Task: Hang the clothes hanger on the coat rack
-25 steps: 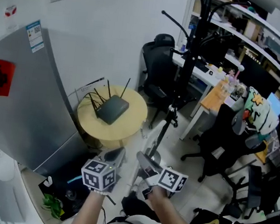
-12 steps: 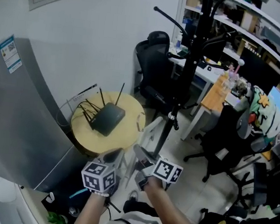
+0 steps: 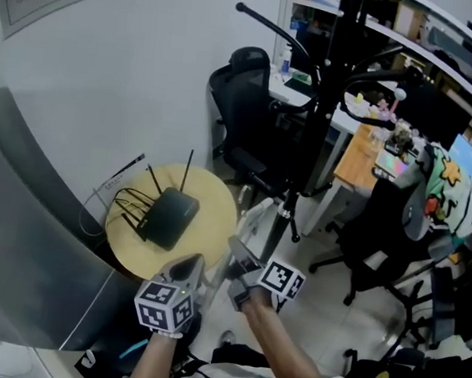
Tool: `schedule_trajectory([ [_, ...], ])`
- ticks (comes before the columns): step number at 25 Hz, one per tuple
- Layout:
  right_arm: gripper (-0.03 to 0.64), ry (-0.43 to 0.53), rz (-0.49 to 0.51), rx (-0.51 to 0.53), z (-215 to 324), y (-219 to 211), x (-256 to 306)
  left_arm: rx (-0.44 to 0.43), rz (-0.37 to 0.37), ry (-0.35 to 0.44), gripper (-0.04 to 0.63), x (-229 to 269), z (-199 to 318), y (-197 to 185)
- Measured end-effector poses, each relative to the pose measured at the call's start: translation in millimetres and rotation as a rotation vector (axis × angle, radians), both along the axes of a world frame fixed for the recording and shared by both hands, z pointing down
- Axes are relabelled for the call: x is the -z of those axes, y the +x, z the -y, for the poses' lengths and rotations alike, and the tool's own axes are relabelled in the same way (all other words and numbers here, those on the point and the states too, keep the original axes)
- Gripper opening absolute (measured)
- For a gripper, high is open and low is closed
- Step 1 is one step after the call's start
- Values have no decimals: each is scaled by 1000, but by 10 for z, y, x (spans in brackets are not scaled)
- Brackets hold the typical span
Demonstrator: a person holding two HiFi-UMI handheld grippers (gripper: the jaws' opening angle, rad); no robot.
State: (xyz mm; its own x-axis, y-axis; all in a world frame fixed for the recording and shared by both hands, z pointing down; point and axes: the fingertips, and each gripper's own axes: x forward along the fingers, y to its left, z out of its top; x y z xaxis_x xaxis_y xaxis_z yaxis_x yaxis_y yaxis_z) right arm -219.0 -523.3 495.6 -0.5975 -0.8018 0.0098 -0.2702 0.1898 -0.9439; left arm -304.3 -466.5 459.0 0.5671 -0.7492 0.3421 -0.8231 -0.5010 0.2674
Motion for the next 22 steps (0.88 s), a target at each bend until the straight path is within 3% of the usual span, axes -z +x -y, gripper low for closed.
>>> schedule_trajectory([
  [13,138,-51,62,-104,810,284,-553,-47,15,-17,-6,-198,421,0],
  [22,138,-101,73,-165,926,468,-844,-87,16,-52,-6,-342,522,74],
])
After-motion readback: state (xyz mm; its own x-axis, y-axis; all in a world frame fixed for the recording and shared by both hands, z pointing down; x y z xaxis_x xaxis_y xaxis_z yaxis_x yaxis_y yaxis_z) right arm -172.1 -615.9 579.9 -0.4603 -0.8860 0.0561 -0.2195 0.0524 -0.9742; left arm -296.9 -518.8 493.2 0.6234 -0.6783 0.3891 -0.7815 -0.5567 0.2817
